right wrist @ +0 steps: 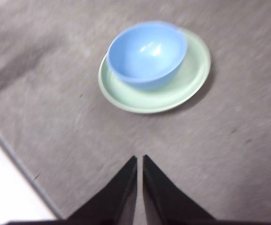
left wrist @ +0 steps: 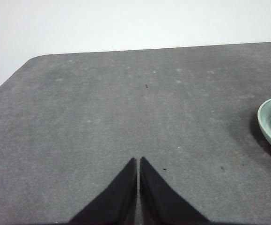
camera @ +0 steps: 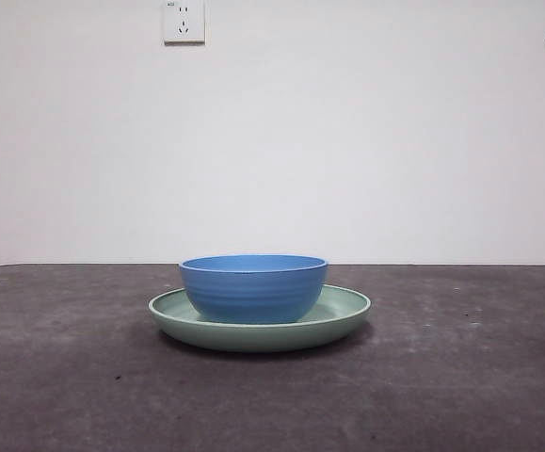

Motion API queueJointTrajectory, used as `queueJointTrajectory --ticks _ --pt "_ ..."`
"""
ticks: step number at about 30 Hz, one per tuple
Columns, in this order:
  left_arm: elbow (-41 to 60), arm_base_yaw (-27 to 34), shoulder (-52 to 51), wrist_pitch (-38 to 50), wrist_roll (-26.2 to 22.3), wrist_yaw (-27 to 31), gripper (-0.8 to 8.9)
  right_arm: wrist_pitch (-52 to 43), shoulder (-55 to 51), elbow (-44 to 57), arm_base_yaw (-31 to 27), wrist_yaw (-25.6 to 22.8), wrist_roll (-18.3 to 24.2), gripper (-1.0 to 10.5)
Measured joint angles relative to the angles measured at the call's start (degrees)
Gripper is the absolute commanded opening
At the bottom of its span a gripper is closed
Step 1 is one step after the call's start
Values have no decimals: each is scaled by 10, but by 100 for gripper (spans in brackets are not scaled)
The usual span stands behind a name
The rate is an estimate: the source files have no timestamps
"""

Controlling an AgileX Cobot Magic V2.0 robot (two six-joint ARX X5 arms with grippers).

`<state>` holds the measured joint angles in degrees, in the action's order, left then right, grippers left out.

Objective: Pick up the blue bowl, put it on the green plate, put it on desk

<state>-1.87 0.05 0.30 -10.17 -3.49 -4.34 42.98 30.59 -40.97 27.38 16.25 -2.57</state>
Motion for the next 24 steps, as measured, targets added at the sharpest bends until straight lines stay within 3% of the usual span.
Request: queueJointTrajectory --ticks 4,11,17,24 --pt "0 0 0 0 0 0 10 -40 -58 3 -58 -27 28 16" --pt "0 0 0 0 0 0 10 -245 -179 116 -164 -115 36 16" --pt "0 0 0 0 0 0 10 -374 -261 265 -201 -120 21 16" --pt "0 0 0 0 0 0 10 -396 -303 372 -216 -123 18 16"
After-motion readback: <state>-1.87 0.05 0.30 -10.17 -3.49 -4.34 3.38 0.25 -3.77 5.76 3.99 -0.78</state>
